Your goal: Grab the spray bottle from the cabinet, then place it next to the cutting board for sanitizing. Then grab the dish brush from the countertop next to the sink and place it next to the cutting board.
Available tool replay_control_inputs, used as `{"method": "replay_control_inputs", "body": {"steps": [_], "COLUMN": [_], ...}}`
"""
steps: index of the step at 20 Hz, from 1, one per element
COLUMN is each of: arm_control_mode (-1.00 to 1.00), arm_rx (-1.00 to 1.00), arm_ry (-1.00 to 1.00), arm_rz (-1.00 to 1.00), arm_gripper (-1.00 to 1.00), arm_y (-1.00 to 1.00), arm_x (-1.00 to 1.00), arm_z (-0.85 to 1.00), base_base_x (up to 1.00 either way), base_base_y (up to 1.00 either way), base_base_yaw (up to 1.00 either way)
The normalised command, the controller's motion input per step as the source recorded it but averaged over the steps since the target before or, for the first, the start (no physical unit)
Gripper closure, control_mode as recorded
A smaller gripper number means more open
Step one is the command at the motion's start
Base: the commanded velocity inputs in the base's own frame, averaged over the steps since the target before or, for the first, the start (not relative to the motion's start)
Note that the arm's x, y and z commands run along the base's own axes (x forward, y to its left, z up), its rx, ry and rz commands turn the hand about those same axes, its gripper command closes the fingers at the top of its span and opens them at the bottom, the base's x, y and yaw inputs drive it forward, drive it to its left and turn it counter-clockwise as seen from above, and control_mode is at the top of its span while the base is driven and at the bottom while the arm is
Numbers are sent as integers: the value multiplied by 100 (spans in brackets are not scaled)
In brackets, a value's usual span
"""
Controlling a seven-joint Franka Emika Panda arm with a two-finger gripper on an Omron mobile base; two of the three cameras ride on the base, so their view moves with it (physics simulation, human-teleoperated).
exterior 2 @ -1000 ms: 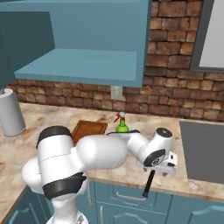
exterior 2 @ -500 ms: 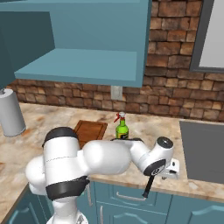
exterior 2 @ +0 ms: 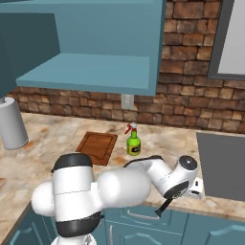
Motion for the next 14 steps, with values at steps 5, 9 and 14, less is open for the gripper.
{"method": "replay_control_inputs", "body": {"steps": [5, 9, 14], "arm_control_mode": [-100, -100, -100], "arm_rx": [-1, -18, -22], "arm_ry": [-1, 1, 0], "arm_rz": [0, 6, 12], "arm_gripper": [100, 100, 100], "arm_y": [26, 73, 30], "arm_x": [-12, -15, -52], "arm_z": [42, 90, 72], "base_base_x": [0, 0, 0], "base_base_y": [0, 0, 0], "base_base_yaw": [0, 0, 0]}}
